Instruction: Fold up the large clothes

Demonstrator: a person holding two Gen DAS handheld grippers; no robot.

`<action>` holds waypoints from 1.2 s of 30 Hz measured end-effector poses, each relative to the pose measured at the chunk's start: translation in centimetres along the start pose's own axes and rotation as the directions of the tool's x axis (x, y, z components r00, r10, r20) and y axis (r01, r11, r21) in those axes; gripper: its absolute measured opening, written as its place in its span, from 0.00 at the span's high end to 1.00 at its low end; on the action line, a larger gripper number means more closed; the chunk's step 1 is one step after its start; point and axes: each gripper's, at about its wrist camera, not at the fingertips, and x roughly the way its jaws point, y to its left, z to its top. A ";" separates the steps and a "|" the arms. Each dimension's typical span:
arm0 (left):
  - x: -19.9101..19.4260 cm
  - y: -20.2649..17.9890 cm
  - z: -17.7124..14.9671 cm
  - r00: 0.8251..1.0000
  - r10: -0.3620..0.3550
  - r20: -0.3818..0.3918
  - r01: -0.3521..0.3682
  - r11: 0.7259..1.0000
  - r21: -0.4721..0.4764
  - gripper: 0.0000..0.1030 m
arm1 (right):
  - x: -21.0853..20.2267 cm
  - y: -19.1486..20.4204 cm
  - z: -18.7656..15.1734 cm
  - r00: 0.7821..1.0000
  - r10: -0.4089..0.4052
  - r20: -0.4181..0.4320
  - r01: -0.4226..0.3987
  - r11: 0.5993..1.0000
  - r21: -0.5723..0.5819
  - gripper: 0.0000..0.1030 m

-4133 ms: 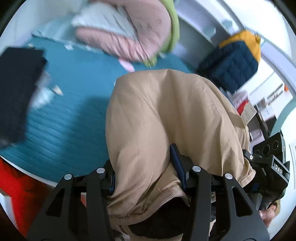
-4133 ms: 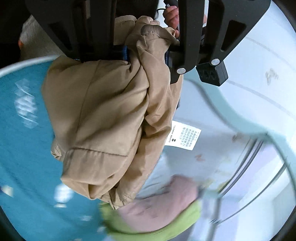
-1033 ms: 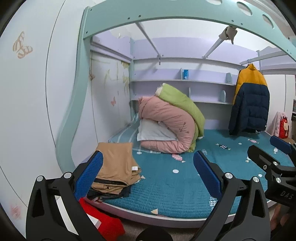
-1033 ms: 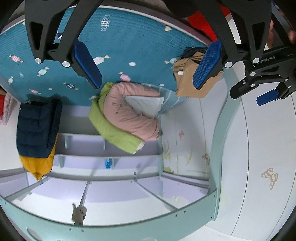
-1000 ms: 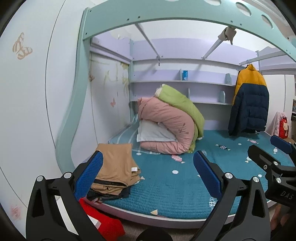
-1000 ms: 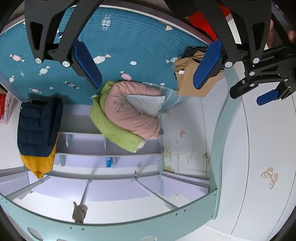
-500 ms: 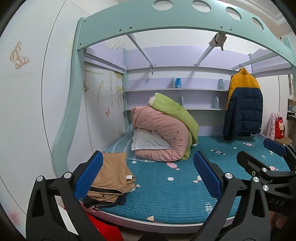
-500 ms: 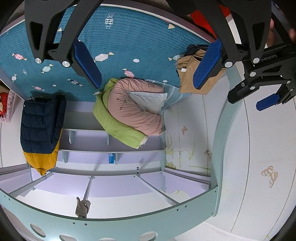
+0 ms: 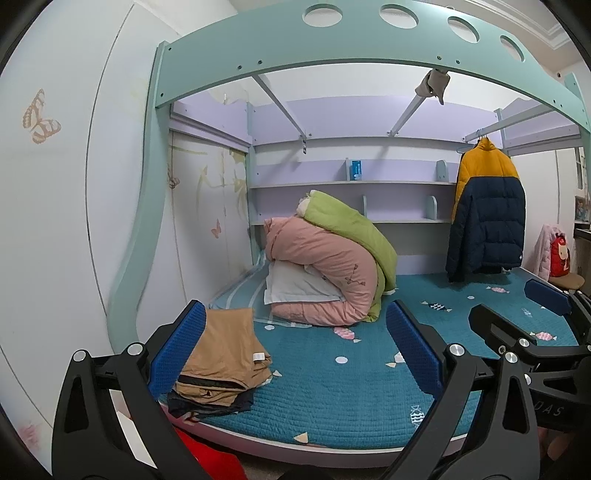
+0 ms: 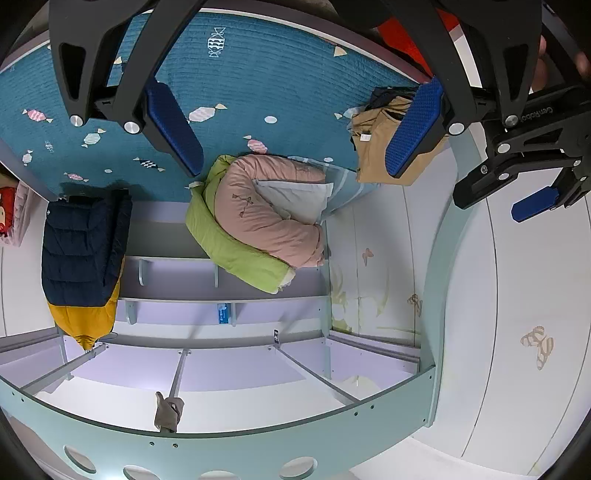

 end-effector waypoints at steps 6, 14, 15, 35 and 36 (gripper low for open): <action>-0.2 -0.1 0.0 1.000 0.014 0.004 -0.014 1.000 0.000 0.05 | -0.1 -0.1 -0.1 1.000 0.001 0.001 -0.001 1.000 0.001 0.07; -0.2 -0.1 0.0 1.000 0.020 0.011 -0.020 1.000 0.003 0.05 | -0.4 0.1 -0.1 1.000 -0.001 0.004 0.001 1.000 -0.002 0.07; -0.4 -0.2 -0.1 1.000 0.025 0.013 -0.025 1.000 0.003 0.05 | -0.4 0.1 -0.1 1.000 0.000 0.004 0.000 1.000 -0.001 0.07; -0.9 -0.5 -0.1 0.999 0.046 0.010 -0.046 0.999 -0.002 0.05 | -0.5 0.3 0.0 1.000 0.001 0.000 -0.001 1.000 0.000 0.07; -0.9 -0.6 -0.1 0.999 0.047 0.010 -0.047 0.999 -0.002 0.05 | -0.5 0.3 -0.1 1.000 0.000 0.001 0.000 1.000 -0.001 0.07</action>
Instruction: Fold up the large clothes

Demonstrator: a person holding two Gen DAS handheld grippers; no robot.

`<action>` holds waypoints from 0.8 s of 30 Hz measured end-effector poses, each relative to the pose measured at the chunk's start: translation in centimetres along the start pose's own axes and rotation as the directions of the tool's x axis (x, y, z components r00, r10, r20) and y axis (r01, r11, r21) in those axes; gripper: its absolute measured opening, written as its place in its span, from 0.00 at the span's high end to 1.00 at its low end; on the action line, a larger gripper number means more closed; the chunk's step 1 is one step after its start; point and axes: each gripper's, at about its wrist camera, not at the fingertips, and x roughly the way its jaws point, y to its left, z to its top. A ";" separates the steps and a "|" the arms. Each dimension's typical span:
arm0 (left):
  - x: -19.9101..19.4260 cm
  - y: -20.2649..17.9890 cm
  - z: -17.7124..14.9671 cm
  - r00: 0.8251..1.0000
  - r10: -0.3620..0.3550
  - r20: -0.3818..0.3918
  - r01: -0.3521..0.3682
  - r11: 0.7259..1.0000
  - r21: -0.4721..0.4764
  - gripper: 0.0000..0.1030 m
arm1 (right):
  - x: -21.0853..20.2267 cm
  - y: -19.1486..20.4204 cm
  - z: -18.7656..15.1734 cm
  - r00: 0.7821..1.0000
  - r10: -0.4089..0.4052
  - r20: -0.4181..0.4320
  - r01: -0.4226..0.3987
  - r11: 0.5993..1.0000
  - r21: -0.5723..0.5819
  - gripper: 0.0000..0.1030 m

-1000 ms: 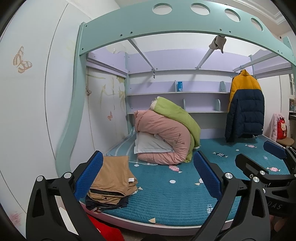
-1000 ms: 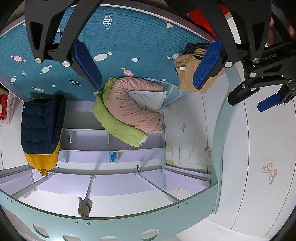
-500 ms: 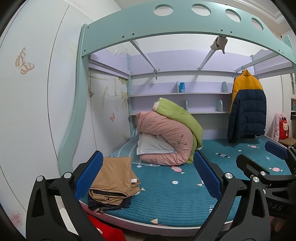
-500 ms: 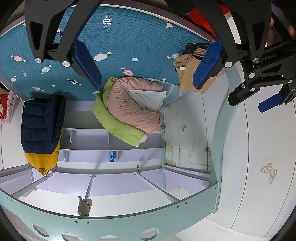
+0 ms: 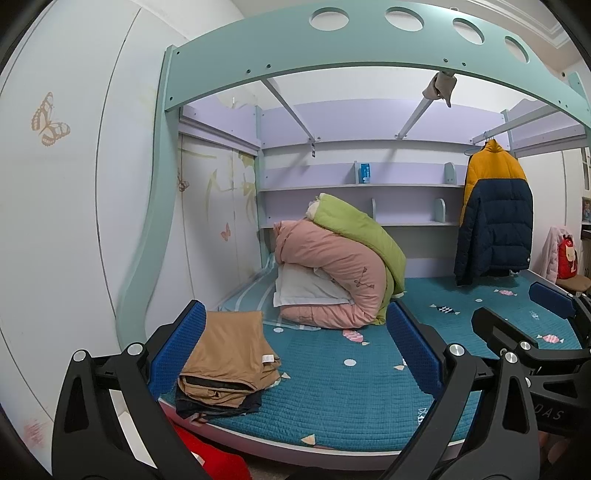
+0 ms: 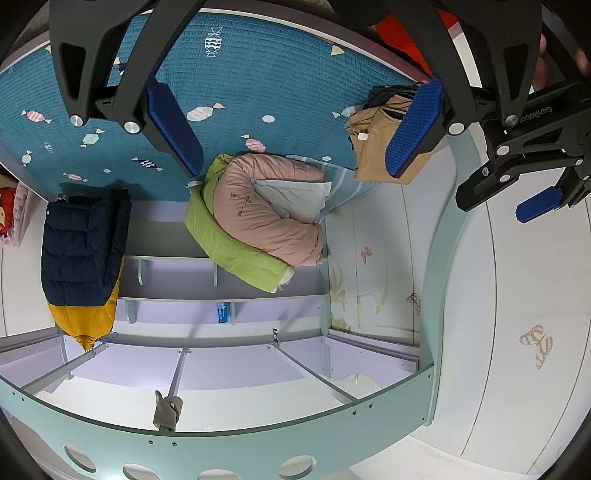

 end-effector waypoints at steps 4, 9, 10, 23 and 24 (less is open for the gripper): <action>0.0 0.0 0.0 1.000 -0.001 -0.001 0.001 1.000 -0.001 0.05 | 0.1 0.0 0.1 1.000 0.001 -0.001 -0.001 1.000 0.001 0.07; 0.0 0.1 0.0 1.000 -0.002 0.000 0.002 1.000 0.000 0.05 | 0.0 0.0 0.1 1.000 0.001 -0.002 -0.001 1.000 0.001 0.07; 0.0 0.1 0.0 1.000 -0.002 0.000 0.002 1.000 0.000 0.05 | 0.1 0.0 0.1 1.000 0.001 -0.001 -0.001 1.000 0.001 0.07; 0.0 0.1 0.0 1.000 0.001 -0.001 -0.001 1.000 0.000 0.05 | 0.2 0.1 0.4 1.000 0.009 -0.010 -0.009 1.000 0.004 0.07; 0.0 0.1 0.0 1.000 0.001 -0.001 -0.001 1.000 0.000 0.05 | 0.3 0.1 0.4 1.000 0.010 -0.010 -0.010 1.000 0.003 0.07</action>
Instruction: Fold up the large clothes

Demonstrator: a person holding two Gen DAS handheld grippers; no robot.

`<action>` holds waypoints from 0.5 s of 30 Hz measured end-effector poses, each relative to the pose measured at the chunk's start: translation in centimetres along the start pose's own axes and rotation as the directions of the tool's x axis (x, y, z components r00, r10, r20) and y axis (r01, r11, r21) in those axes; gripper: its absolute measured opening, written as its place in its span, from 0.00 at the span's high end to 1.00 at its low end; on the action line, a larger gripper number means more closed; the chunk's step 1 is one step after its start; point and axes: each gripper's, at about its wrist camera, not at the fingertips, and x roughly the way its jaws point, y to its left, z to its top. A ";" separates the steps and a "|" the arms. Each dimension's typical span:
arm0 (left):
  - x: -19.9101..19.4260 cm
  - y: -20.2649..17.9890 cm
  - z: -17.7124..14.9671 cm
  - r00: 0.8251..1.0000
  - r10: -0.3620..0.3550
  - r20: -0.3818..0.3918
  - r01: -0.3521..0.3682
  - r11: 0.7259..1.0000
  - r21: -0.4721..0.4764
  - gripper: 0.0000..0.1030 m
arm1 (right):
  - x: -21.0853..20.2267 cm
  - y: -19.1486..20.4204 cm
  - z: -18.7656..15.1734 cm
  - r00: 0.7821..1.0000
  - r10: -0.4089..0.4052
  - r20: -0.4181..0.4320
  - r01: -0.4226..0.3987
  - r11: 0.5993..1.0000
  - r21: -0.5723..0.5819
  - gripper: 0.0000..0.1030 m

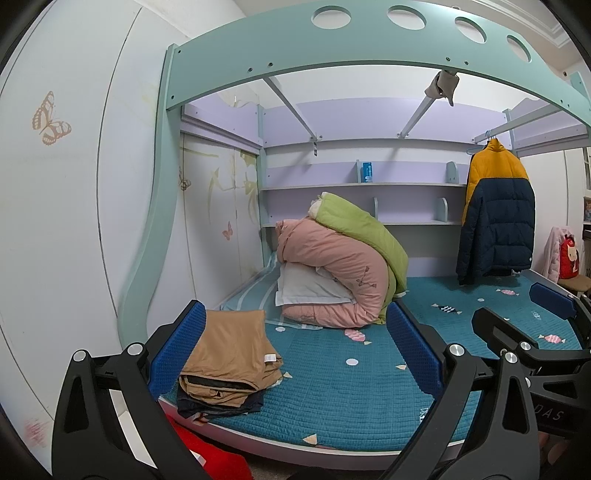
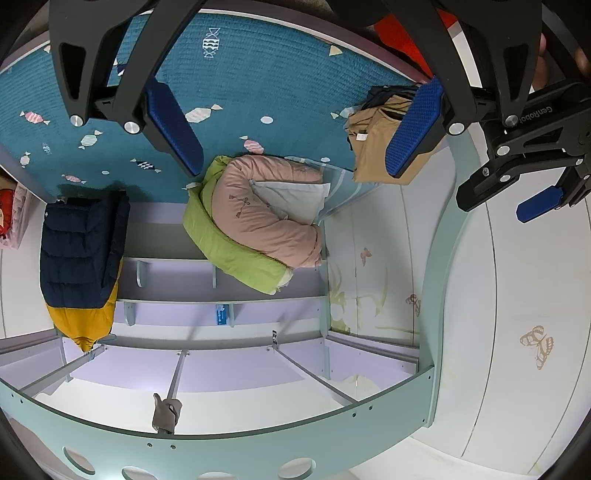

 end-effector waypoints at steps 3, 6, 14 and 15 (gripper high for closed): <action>0.0 0.1 0.0 1.000 0.001 -0.001 -0.001 1.000 -0.002 0.05 | 0.1 0.0 0.1 1.000 0.001 0.000 -0.001 1.000 0.001 0.07; 0.0 0.1 0.0 1.000 0.001 -0.001 -0.001 1.000 -0.001 0.05 | 0.1 0.0 0.1 1.000 0.000 0.000 0.000 1.000 0.000 0.07; 0.0 0.2 0.0 1.000 -0.001 -0.002 0.001 1.000 -0.002 0.05 | 0.1 0.0 0.1 1.000 0.000 0.000 0.000 1.000 0.001 0.07; 0.0 0.2 0.0 1.000 0.000 -0.001 0.000 1.000 -0.001 0.05 | 0.1 0.0 0.1 1.000 0.000 0.000 0.000 1.000 0.000 0.07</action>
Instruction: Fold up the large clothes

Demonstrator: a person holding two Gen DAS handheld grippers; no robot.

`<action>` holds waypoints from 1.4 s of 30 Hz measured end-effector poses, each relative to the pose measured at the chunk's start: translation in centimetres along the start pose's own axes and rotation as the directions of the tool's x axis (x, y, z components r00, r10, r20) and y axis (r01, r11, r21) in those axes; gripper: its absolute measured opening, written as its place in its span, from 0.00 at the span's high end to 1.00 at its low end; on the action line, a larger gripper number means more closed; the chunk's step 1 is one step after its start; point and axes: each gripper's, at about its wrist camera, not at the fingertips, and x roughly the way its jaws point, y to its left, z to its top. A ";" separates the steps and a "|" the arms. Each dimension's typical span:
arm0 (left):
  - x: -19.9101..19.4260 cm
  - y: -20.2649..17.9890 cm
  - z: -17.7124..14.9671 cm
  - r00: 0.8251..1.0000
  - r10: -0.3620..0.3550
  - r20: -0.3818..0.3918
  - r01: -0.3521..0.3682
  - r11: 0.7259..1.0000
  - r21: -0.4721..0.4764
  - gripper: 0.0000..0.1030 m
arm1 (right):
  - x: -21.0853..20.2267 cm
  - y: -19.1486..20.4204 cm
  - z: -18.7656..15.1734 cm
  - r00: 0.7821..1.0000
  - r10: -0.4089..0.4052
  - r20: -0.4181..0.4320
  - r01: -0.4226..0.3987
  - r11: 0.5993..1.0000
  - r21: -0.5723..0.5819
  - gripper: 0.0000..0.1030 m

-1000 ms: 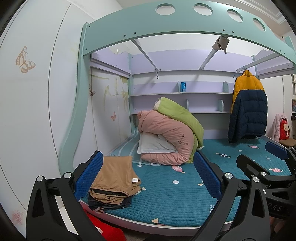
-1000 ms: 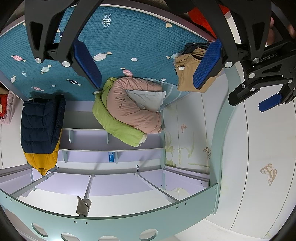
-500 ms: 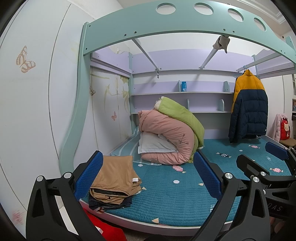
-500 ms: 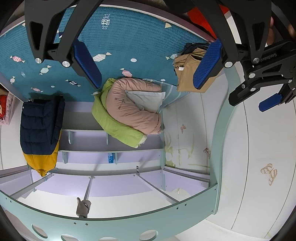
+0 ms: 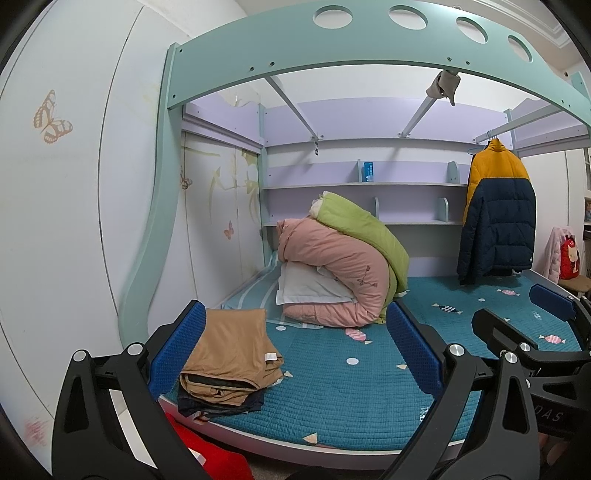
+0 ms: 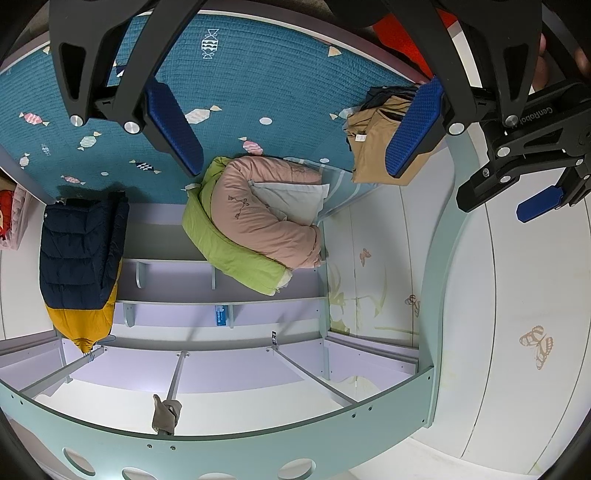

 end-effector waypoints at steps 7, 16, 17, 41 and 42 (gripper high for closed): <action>0.1 0.1 0.0 1.000 0.000 -0.002 0.000 1.000 0.000 0.05 | 0.2 0.2 0.0 1.000 -0.001 -0.004 0.001 1.000 0.001 0.07; -0.3 0.4 -0.4 1.000 0.007 -0.007 -0.007 1.000 -0.003 0.05 | 0.3 0.4 -0.2 1.000 0.000 -0.005 0.000 1.000 0.005 0.07; -0.3 0.4 -0.4 1.000 0.008 -0.006 -0.008 1.000 -0.002 0.05 | 0.3 0.3 -0.1 1.000 0.000 -0.006 0.000 1.000 0.005 0.07; -0.5 0.4 -0.6 1.000 0.013 -0.010 -0.013 1.000 -0.001 0.05 | 0.7 0.5 -0.5 1.000 -0.001 -0.006 0.002 1.000 0.024 0.07; -0.5 0.3 -0.6 1.000 0.014 -0.009 -0.014 1.000 0.000 0.05 | 0.7 0.5 -0.6 1.000 -0.002 -0.006 0.002 1.000 0.025 0.07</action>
